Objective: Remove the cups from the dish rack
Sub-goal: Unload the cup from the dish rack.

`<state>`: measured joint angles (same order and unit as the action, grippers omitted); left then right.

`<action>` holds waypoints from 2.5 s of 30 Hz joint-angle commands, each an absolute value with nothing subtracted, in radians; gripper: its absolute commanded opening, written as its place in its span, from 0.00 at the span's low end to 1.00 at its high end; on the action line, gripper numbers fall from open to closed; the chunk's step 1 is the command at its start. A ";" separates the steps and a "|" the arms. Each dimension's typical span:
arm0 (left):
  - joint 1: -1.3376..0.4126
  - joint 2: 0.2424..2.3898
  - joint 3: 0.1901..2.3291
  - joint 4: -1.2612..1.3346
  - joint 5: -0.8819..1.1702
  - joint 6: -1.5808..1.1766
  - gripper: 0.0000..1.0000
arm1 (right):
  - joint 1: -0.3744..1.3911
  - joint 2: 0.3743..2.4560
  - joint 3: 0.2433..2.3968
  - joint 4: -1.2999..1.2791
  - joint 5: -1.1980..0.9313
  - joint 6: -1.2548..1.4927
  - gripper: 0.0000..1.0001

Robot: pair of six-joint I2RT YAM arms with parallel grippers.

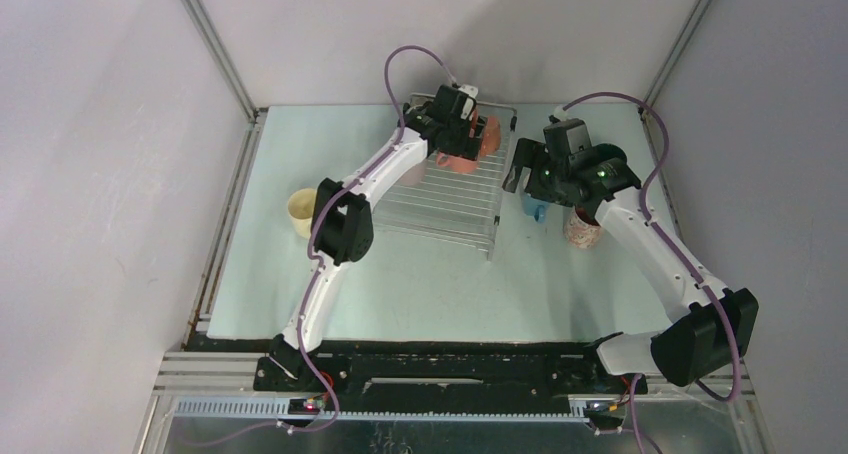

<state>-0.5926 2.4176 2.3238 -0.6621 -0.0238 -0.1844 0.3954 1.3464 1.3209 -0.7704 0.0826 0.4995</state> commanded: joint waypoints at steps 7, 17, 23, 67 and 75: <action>-0.612 2.351 2.324 -0.707 -0.043 -0.237 0.77 | 0.413 1.348 1.308 -0.733 0.079 0.486 1.00; -0.632 2.323 2.321 -0.743 -0.062 -0.275 0.85 | 0.418 1.344 1.299 -0.730 0.077 0.490 1.00; -0.639 2.304 2.312 -0.759 -0.056 -0.270 0.90 | 0.419 1.342 1.299 -0.732 0.078 0.490 1.00; -0.648 2.242 2.090 -0.742 -0.020 -0.146 0.57 | 0.430 1.344 1.257 -0.697 0.068 0.499 1.00; -0.649 2.246 2.052 -0.693 -0.040 -0.141 0.49 | 0.431 1.351 1.253 -0.692 0.067 0.496 1.00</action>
<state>-0.6392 2.2833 2.0933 -0.7498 -0.0250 -0.1627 0.4213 1.3483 1.2552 -0.7193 0.0685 0.5022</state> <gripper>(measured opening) 0.504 0.993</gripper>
